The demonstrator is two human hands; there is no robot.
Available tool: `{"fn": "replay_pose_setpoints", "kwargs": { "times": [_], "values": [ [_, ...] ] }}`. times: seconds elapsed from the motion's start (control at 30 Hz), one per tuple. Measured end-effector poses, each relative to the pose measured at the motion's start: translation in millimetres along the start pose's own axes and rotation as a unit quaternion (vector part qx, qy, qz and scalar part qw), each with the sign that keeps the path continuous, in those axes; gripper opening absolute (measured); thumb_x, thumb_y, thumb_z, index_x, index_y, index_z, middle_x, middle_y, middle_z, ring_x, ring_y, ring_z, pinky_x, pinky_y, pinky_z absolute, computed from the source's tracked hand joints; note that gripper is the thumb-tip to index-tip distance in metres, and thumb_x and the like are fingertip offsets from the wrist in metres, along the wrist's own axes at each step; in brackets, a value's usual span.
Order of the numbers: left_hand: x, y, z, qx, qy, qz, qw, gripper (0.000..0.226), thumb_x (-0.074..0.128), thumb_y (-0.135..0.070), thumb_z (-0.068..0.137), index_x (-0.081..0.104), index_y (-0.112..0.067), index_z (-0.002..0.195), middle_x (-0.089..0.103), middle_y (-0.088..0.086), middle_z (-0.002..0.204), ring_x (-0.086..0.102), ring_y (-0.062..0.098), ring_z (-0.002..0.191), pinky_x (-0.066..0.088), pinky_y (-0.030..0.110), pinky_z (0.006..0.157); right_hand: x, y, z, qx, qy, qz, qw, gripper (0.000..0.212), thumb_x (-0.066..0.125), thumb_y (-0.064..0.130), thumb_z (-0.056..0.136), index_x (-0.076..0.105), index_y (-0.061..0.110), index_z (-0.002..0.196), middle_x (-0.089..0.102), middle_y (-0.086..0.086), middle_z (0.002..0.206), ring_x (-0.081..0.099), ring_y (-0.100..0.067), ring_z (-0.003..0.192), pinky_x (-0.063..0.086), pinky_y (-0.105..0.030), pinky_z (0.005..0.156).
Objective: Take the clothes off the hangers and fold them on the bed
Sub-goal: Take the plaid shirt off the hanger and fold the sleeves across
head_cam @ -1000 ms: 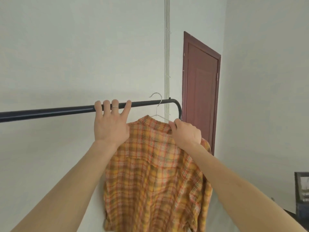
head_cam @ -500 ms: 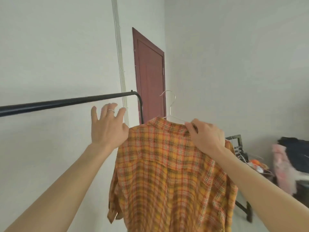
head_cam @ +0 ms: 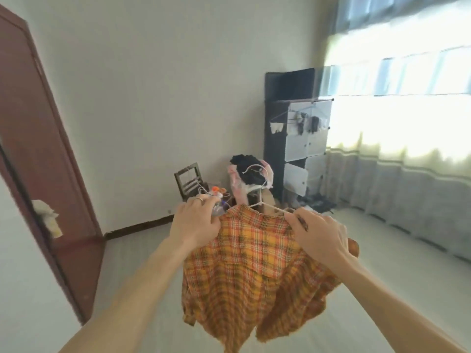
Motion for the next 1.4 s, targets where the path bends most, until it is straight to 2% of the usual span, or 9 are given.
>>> {"fn": "replay_pose_setpoints", "kwargs": {
  "times": [0.17,0.33,0.43,0.63,0.73,1.0,1.1,1.23,1.4],
  "values": [
    [32,-178,6,0.130,0.034,-0.044,0.990,0.049,0.052,-0.040,0.092,0.045,-0.033,0.140,0.052,0.002,0.143,0.046,0.025,0.133,0.035,0.046,0.110,-118,-124,-79,0.106,-0.031,-0.080,0.991,0.044,0.041,0.058,0.099,0.057,0.028,0.071,0.057,0.014,0.061,0.054,-0.004,0.059,0.040,-0.023,0.056],
    [53,-380,-38,0.257,0.106,-0.136,0.951,0.053,0.051,-0.058,0.092,0.046,-0.036,0.140,0.061,-0.002,0.131,0.055,0.024,0.120,0.042,0.043,0.106,-257,-226,-178,0.204,-0.095,-0.162,0.961,0.038,0.044,0.059,0.099,0.058,0.032,0.075,0.055,0.017,0.063,0.052,-0.004,0.062,0.037,-0.021,0.056],
    [49,-499,-90,0.300,0.112,-0.213,0.923,0.048,0.039,-0.072,0.090,0.058,-0.038,0.119,0.067,-0.005,0.108,0.063,0.022,0.099,0.051,0.042,0.090,-348,-276,-252,0.244,-0.117,-0.217,0.938,0.039,0.043,0.059,0.098,0.063,0.031,0.079,0.056,0.015,0.063,0.054,-0.009,0.063,0.043,-0.027,0.058],
    [22,-694,-189,0.402,0.136,-0.300,0.855,0.028,0.038,-0.060,0.100,0.059,-0.043,0.095,0.064,-0.020,0.080,0.061,0.002,0.074,0.052,0.032,0.069,-499,-353,-382,0.304,-0.145,-0.299,0.893,0.040,0.039,0.060,0.098,0.063,0.033,0.082,0.053,0.017,0.066,0.048,-0.007,0.062,0.036,-0.021,0.057],
    [12,-764,-223,0.436,0.152,-0.314,0.829,0.031,0.036,-0.061,0.099,0.061,-0.042,0.097,0.067,-0.019,0.081,0.064,0.003,0.074,0.056,0.038,0.074,-556,-380,-422,0.317,-0.162,-0.326,0.876,0.045,0.038,0.061,0.097,0.068,0.029,0.086,0.058,0.013,0.068,0.052,-0.009,0.063,0.045,-0.025,0.061],
    [0,-935,-306,0.487,0.175,-0.370,0.772,0.036,0.040,-0.064,0.097,0.066,-0.040,0.101,0.067,-0.018,0.082,0.064,0.006,0.072,0.057,0.035,0.074,-676,-448,-514,0.375,-0.153,-0.383,0.830,0.042,0.037,0.060,0.100,0.065,0.031,0.088,0.055,0.014,0.067,0.050,-0.011,0.066,0.030,-0.025,0.056],
    [4,-998,-332,0.503,0.180,-0.377,0.757,0.036,0.038,-0.066,0.095,0.065,-0.041,0.098,0.067,-0.018,0.080,0.064,0.006,0.071,0.057,0.036,0.074,-713,-482,-543,0.397,-0.154,-0.396,0.814,0.044,0.037,0.062,0.099,0.067,0.031,0.092,0.060,0.012,0.069,0.054,-0.013,0.068,0.040,-0.029,0.061],
    [6,-1067,-350,0.506,0.185,-0.387,0.748,0.034,0.042,-0.062,0.093,0.063,-0.042,0.110,0.065,-0.018,0.099,0.063,0.007,0.090,0.055,0.035,0.081,-753,-520,-576,0.433,-0.159,-0.395,0.795,0.044,0.036,0.063,0.099,0.067,0.032,0.092,0.063,0.012,0.063,0.060,-0.009,0.067,0.043,-0.027,0.060],
    [-3,-1153,-372,0.482,0.155,-0.422,0.752,0.041,0.051,-0.039,0.092,0.049,-0.035,0.133,0.052,0.000,0.134,0.047,0.024,0.125,0.044,0.047,0.100,-810,-570,-612,0.495,-0.190,-0.374,0.761,0.039,0.037,0.062,0.099,0.066,0.035,0.099,0.062,0.014,0.065,0.057,-0.008,0.066,0.036,-0.027,0.058]
  ]
}}
Point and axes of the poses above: each hand's wrist, its own z-axis towards the middle knuckle, its own x-axis out of the palm, y = z × x, the point moved 10 cm from there along z, towards the middle knuckle
